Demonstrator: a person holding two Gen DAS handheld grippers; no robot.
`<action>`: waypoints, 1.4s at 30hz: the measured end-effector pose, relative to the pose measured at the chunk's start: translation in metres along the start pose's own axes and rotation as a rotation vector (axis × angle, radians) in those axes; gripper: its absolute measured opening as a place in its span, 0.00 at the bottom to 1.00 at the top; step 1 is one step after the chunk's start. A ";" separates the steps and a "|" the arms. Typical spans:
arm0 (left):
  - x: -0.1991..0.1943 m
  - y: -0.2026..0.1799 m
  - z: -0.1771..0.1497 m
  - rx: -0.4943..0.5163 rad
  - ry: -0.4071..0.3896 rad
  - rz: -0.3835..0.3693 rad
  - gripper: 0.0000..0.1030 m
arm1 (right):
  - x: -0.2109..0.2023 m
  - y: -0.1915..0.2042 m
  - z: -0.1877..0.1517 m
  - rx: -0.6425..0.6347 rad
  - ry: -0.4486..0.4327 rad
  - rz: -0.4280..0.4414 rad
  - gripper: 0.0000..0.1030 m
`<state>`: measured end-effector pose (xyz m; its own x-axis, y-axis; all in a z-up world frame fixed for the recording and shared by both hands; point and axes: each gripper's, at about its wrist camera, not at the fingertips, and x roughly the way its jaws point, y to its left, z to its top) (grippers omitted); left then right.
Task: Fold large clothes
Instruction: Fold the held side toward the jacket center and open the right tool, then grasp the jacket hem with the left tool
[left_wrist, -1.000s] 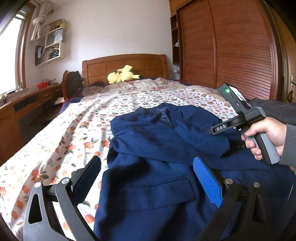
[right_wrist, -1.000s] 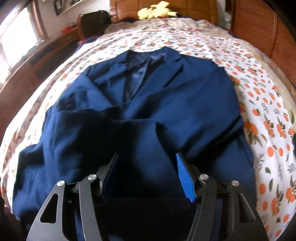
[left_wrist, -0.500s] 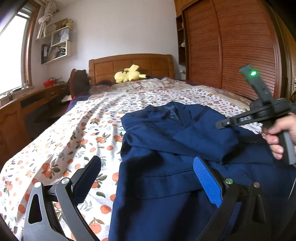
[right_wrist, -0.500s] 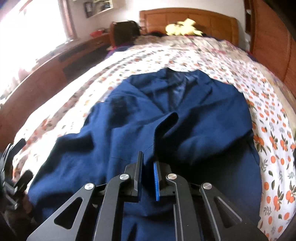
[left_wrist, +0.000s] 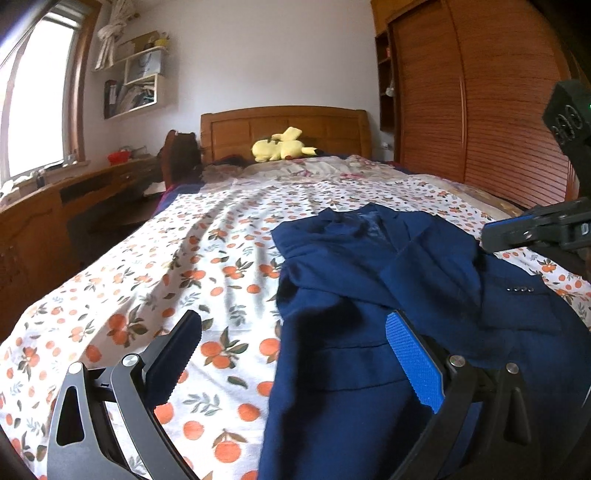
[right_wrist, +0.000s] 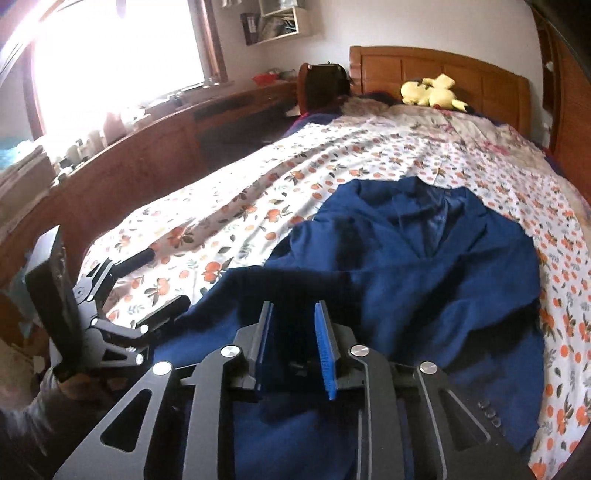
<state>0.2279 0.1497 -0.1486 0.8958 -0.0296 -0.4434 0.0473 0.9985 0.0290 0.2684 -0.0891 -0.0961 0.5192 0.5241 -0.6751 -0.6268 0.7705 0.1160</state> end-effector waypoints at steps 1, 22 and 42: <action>-0.002 0.002 0.000 -0.005 -0.002 0.002 0.97 | -0.002 -0.001 -0.001 -0.006 -0.002 -0.007 0.24; -0.049 -0.036 -0.051 0.013 0.091 -0.019 0.97 | -0.051 -0.088 -0.084 -0.001 0.016 -0.214 0.49; -0.057 -0.064 -0.064 0.014 0.238 0.110 0.97 | -0.102 -0.139 -0.218 0.015 0.165 -0.247 0.12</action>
<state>0.1453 0.0908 -0.1823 0.7667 0.0923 -0.6354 -0.0366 0.9943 0.1003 0.1760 -0.3287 -0.2027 0.5530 0.2549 -0.7932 -0.4837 0.8734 -0.0565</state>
